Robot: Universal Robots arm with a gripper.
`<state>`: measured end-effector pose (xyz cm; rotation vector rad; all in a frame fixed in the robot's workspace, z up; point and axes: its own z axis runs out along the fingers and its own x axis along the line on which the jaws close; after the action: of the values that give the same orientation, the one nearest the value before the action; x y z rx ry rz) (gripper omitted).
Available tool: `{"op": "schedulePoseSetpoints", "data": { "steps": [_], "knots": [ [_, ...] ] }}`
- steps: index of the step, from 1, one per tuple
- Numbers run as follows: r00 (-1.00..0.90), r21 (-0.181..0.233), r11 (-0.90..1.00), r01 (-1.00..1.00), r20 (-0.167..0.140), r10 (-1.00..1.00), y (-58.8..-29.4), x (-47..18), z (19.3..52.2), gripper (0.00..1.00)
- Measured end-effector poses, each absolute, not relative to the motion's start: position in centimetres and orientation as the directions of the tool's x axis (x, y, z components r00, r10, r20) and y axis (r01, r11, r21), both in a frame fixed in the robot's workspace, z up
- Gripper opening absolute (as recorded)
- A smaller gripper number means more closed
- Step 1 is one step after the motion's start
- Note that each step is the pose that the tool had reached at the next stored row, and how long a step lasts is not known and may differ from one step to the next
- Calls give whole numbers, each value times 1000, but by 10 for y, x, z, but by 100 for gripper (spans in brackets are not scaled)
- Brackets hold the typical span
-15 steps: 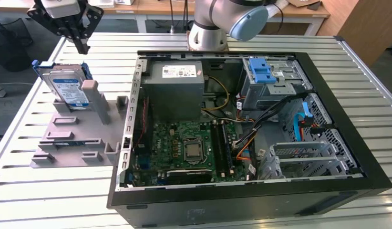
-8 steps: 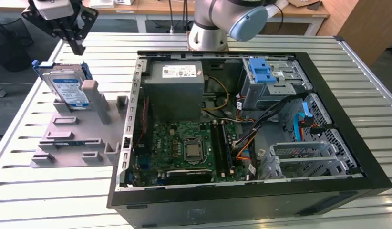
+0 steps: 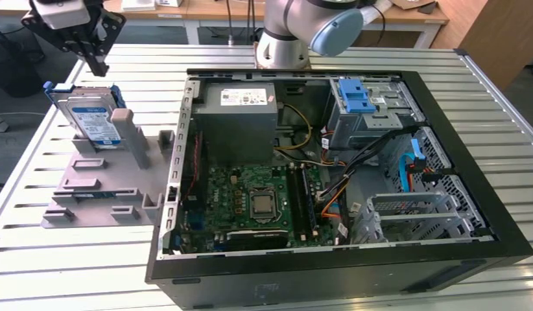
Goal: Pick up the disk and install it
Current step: 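Reach for the disk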
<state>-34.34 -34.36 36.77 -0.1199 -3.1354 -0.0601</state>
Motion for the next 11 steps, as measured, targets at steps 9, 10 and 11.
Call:
{"op": "schedulePoseSetpoints", "data": {
  "steps": [9, 10, 11],
  "knots": [
    [-997, 36, 996, 76, 5, 76, -341, -362, 365, 11],
    [-997, 36, 996, 76, 5, 76, -341, -365, 365, 11],
    [-997, 36, 996, 76, 5, 76, -341, -367, 364, 11]
  ]
}}
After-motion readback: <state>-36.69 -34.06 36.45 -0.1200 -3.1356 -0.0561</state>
